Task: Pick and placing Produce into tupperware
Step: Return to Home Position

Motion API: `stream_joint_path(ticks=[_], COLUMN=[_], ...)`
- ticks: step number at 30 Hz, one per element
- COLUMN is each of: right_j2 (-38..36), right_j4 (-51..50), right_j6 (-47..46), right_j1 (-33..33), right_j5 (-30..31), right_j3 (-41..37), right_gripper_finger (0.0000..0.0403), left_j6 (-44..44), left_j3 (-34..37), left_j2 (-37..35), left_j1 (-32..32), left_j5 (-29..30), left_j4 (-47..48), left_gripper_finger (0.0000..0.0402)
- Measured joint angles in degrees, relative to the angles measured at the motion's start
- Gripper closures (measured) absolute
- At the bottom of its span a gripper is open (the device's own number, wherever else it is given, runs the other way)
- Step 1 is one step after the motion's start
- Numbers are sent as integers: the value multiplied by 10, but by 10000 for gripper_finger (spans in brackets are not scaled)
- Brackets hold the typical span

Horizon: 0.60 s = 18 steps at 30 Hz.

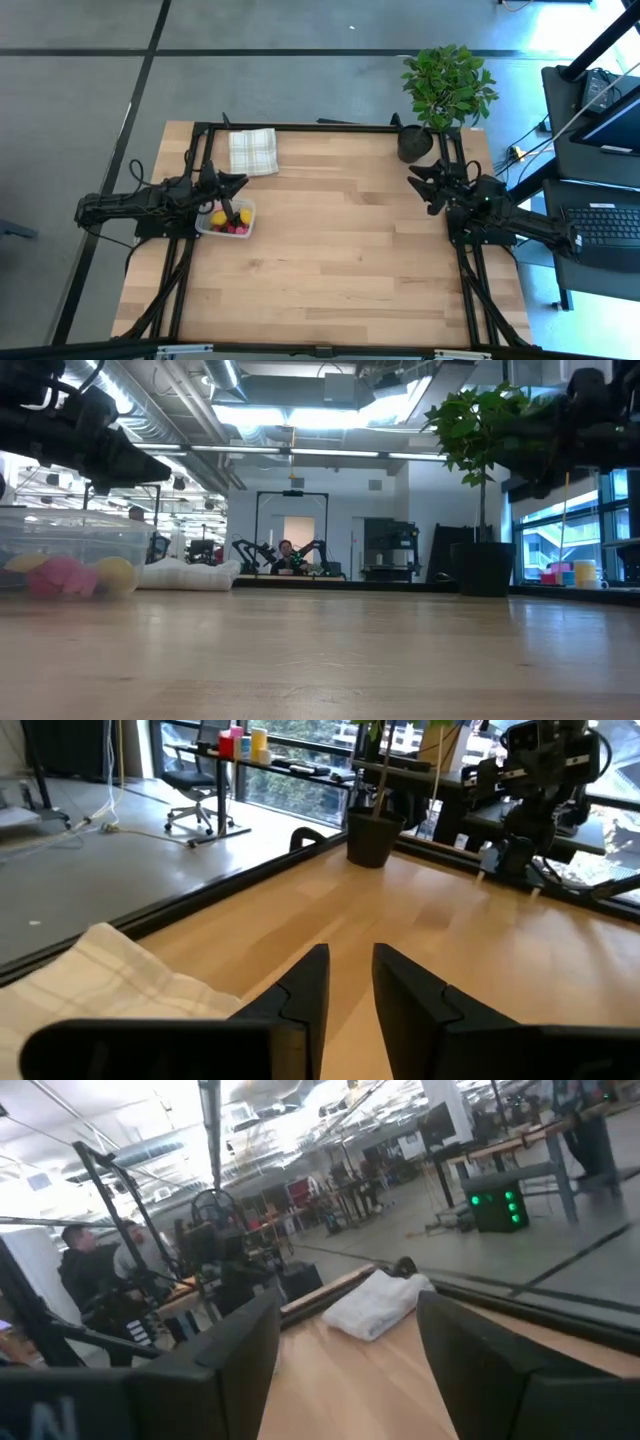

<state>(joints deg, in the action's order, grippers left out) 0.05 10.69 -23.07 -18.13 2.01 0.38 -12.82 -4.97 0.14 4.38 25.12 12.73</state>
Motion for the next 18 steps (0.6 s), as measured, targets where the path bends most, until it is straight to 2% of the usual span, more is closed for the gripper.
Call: stream_joint_path(ticks=[6,10,13,18], right_j2=[1,1,9,12], right_j4=[-11,-91,-99,-102], right_j6=[28,25,28,36], right_j1=[0,0,0,0], right_j5=[10,9,-23,-31], right_j3=[0,0,2,2], right_gripper_finger=[166,166,166,166], left_j6=[14,14,14,14], left_j3=[0,0,0,0], left_j2=[0,0,0,0], left_j1=[0,0,0,0], left_j5=[9,9,9,10], left_j4=[1,1,1,1], left_gripper_finger=[318,311,306,298])
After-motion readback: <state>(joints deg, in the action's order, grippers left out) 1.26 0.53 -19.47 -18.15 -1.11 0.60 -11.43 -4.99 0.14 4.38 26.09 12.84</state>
